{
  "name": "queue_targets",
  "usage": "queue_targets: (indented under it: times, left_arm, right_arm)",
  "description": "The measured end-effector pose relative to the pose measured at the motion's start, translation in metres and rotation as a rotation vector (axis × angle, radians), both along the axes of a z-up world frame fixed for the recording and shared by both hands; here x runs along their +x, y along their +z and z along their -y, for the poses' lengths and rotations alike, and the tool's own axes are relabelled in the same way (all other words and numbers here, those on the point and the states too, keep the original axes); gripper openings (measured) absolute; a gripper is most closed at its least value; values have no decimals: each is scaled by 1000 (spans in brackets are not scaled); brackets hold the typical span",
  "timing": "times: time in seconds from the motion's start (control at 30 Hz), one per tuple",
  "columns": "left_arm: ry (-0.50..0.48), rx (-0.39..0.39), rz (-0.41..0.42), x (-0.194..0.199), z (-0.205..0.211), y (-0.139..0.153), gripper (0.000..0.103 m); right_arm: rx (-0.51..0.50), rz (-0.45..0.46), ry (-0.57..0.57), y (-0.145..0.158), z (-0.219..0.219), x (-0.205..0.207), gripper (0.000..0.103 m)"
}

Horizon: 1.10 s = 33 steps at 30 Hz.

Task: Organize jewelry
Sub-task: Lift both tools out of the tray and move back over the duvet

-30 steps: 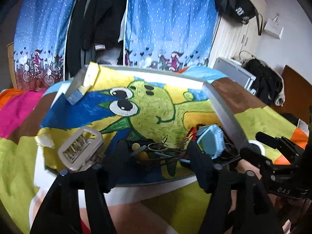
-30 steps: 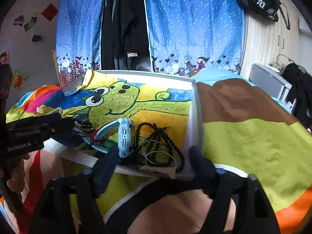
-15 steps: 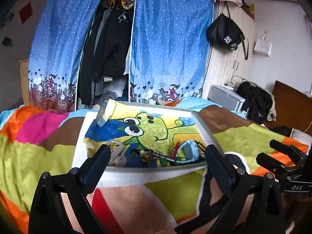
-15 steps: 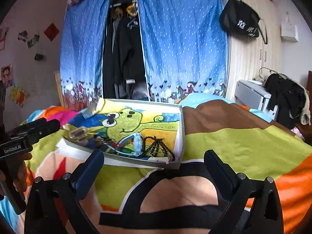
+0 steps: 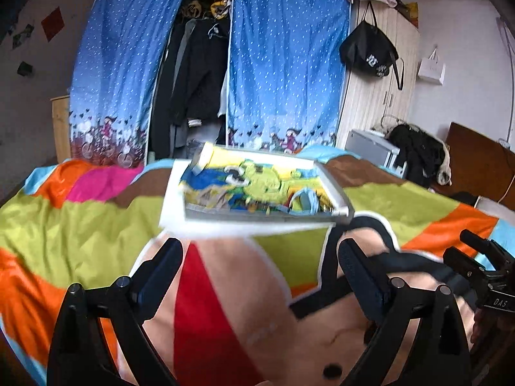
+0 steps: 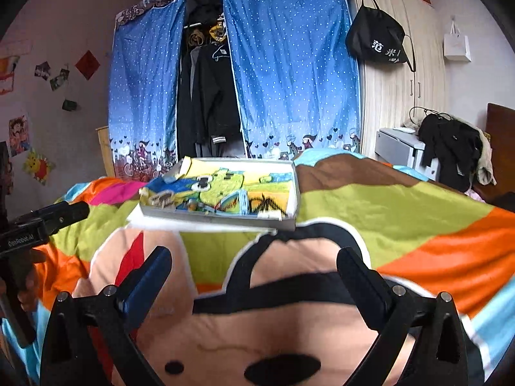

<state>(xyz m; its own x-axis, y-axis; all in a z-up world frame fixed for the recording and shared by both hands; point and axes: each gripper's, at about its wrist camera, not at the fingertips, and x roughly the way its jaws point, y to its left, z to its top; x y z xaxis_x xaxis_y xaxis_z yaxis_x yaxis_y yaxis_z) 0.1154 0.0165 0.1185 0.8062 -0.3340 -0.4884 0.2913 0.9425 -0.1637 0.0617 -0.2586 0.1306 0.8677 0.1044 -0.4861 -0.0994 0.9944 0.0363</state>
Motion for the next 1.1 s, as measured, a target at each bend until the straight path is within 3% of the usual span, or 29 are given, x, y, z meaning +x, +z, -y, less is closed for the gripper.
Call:
queue_targets:
  times: [0.2,0.47,0.63,1.1]
  left_arm:
    - [19,24,-23,-49,-12,-27,95]
    - [8,45,-108,-90,-9,-64,95]
    - [-11,73,-150,-101,-5,-78,95]
    - [-22,149,-216,-103,4,-104,95]
  right_arm:
    - [6,-38,-1,-25,-5,-41,103]
    - [46,-162,4,-64,-12,-78,103]
    - [94,-220,-12,-81,-10,-94,103]
    - [85,-278,-65,-100,4,-102,103]
